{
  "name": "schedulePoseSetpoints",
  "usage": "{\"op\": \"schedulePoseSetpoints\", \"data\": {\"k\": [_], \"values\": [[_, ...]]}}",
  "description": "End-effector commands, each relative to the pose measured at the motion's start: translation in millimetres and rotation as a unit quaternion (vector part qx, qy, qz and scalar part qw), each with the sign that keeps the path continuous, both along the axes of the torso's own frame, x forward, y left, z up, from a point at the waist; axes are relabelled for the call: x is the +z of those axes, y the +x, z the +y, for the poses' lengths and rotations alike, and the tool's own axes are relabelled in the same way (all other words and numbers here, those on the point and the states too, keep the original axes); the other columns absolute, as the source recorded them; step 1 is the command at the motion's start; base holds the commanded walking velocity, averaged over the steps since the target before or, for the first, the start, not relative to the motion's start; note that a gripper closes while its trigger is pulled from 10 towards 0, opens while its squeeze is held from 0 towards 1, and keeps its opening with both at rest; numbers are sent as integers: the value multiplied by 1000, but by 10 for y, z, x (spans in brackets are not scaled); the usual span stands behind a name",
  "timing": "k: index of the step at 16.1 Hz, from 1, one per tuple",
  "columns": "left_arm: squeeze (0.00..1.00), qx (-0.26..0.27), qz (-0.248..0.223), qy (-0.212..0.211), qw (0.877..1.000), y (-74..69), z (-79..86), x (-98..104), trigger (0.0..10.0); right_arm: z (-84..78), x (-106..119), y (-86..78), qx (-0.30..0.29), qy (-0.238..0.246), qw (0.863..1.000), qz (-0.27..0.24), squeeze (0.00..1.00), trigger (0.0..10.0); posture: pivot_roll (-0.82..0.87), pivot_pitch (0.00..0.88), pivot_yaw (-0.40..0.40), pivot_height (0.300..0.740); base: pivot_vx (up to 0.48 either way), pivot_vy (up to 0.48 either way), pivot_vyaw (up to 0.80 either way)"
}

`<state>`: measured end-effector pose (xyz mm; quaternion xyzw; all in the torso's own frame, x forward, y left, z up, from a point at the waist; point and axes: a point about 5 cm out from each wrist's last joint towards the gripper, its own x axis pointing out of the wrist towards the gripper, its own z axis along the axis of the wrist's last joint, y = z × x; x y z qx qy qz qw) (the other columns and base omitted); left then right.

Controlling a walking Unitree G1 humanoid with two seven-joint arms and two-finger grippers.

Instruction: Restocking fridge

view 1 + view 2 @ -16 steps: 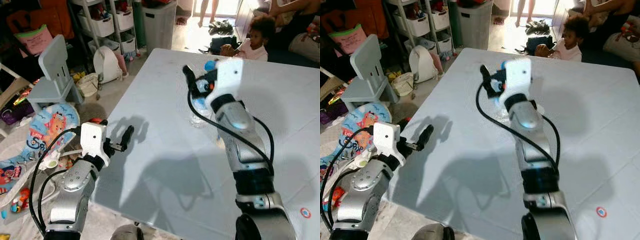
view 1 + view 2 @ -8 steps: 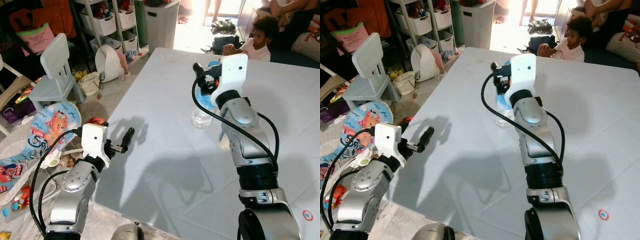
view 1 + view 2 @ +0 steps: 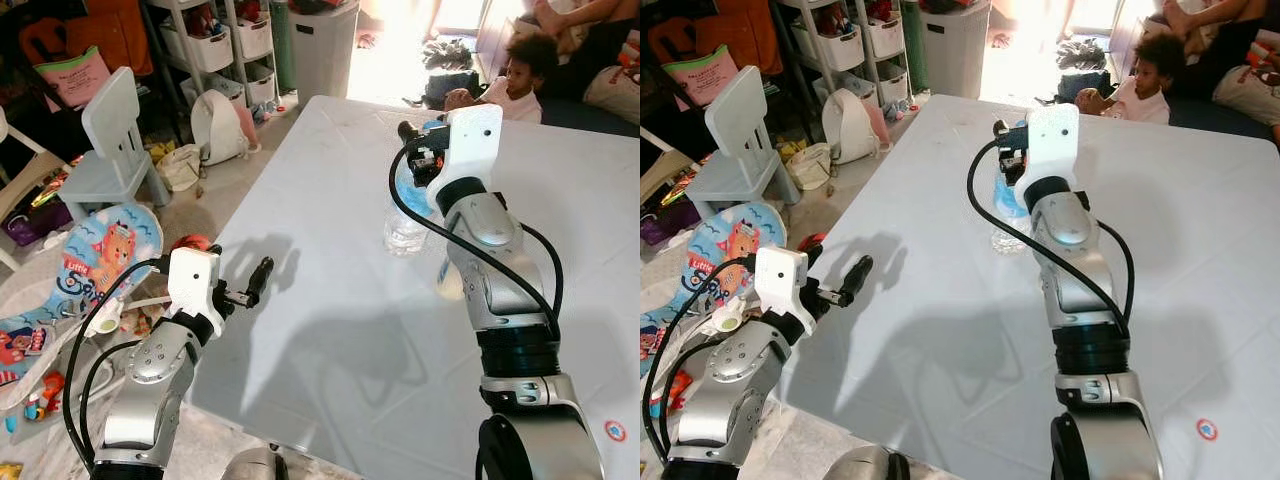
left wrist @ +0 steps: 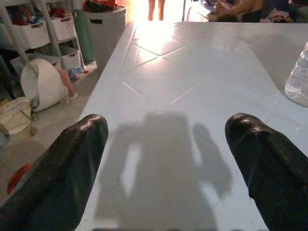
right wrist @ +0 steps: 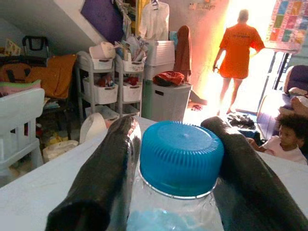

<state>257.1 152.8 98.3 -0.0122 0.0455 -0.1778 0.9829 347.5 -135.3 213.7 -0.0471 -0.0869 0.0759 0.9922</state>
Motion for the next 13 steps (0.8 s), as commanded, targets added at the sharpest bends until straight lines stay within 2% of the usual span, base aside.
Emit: {"op": "schedulePoseSetpoints", "data": {"k": [1,5,8,11,12,13], "values": [[0,-5,-1,7,1000,16,2,10,10000,14,40,13,-1,4,1000,-1,0,0,49,0,41,740,0,0,0],[0,-4,7,20,1000,23,1,-19,10000,131,84,-56,29,33,999,-19,0,0,55,0,41,740,0,0,0],[0,20,15,38,999,66,12,-52,10000,230,99,-152,55,52,996,-35,0,0,50,0,38,740,0,0,0],[0,22,14,36,999,84,-5,-60,10000,306,220,-240,74,63,992,-76,0,0,43,0,36,740,0,0,0],[0,25,13,39,999,94,-10,-63,10000,342,274,-276,87,72,989,-91,0,3373,41,0,33,740,0,0,0],[0,28,14,41,999,105,-14,-67,10000,382,315,-316,101,79,986,-103,0,9216,41,0,30,740,-289,0,0]]}}
